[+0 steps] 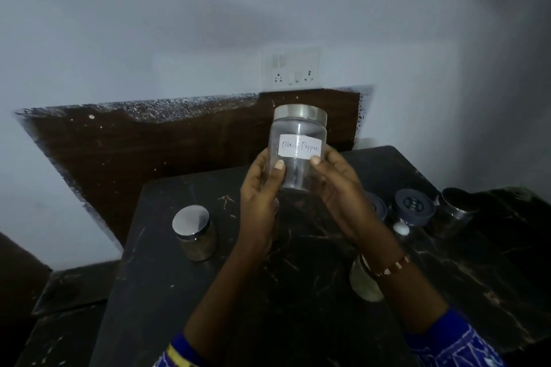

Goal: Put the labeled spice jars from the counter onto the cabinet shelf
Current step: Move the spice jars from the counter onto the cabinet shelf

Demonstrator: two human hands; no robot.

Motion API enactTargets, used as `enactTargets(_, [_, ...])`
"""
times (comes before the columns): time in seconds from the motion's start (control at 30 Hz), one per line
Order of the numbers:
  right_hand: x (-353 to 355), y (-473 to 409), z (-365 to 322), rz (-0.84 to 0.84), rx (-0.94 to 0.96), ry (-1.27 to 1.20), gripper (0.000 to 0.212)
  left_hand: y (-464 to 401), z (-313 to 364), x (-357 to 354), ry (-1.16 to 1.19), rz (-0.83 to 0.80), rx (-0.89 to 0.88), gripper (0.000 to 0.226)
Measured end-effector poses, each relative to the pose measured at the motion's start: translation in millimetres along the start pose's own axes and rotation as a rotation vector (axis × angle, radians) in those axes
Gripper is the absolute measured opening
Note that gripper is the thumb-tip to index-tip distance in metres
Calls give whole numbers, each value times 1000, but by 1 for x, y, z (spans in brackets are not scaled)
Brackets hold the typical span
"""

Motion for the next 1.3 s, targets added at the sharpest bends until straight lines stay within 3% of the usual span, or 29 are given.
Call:
enactTargets(0.13, [-10, -30, -54, -106, 97, 111, 57, -24, 43, -28, -75, 29, -165, 47])
enactTargets(0.33, [-26, -78, -145, -208, 274, 261, 56, -64, 115, -76, -210, 43, -394, 62])
enactTargets(0.47, [-42, -109, -212, -211, 431, 373, 57, -92, 174, -105, -360, 76, -572, 41])
enactTargets(0.67, [-87, -149, -303, -219, 606, 314, 50, -124, 272, -140, -487, 67, -809, 35])
enactTargets(0.93, [-146, -210, -370, -156, 760, 337, 49, -194, 360, -147, -506, 96, -862, 39])
enactTargets(1.1, [-167, -244, -379, -97, 788, 428, 54, -227, 388, -143, -702, 149, -928, 37])
enactTargets(1.3, [-177, -277, -380, -35, 771, 721, 62, -265, 401, -137, -1007, 208, -864, 41])
Point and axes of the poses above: each hand's wrist, its own y-axis away from the middle knuckle, its own x-axis out of the back of the hand, z = x × y, the point moved 9 cm from there along -y, towards the middle knuckle, and after that the axes turned 5 degrees about z, right-handed, at the moved point
